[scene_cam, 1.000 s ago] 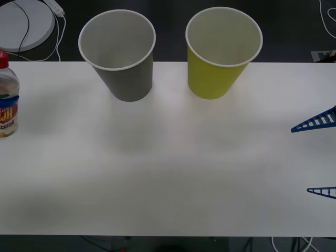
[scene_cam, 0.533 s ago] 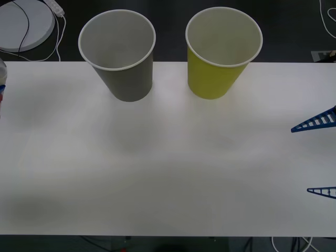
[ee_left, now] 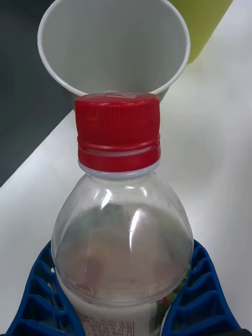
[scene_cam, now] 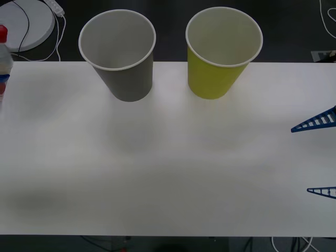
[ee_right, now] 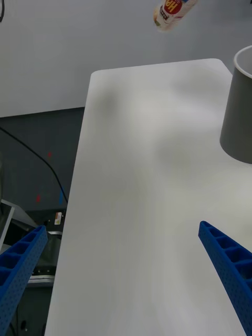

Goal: Put the can into the green bin and the plastic bottle into the gray bin

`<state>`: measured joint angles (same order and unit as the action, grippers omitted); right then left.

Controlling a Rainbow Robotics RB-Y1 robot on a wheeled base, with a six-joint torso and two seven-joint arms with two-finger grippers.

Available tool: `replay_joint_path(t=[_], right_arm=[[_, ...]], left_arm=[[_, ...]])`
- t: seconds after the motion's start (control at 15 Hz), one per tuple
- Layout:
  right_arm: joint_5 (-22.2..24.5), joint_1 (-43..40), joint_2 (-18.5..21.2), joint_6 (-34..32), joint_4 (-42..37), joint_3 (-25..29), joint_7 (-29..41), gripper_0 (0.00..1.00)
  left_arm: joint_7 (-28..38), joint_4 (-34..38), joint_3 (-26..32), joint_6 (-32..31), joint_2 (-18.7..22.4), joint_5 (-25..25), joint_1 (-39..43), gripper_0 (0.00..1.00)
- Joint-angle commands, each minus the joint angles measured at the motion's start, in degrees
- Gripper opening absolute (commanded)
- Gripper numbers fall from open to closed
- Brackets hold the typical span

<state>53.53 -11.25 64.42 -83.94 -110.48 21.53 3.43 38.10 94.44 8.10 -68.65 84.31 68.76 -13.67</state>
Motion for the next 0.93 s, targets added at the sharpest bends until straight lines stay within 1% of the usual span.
replay_joint_path(t=[0.07, 0.47, 0.6, 0.73, 0.93], right_arm=[[0.0, 0.0, 0.0, 0.0, 0.0, 0.0, 0.0, 1.0], [0.0, 0.0, 0.0, 0.0, 0.0, 0.0, 0.0, 1.0], [0.0, 0.0, 0.0, 0.0, 0.0, 0.0, 0.0, 1.0], [0.0, 0.0, 0.0, 0.0, 0.0, 0.0, 0.0, 1.0], [0.0, 0.0, 0.0, 0.0, 0.0, 0.0, 0.0, 1.0]], left_arm=[[0.2, -4.1, -6.3, -4.3, 0.0, 1.9, -9.4, 0.0], [0.2, -10.2, -20.1, -6.1, 0.0, 2.5, -24.8, 0.0], [0.4, -12.8, -25.3, -7.9, -0.2, 2.8, -31.3, 0.0], [0.4, -15.9, -30.2, -9.6, -1.1, 3.4, -37.6, 0.0], [0.4, -19.4, -34.2, -11.8, -3.5, 4.8, -44.0, 0.0]])
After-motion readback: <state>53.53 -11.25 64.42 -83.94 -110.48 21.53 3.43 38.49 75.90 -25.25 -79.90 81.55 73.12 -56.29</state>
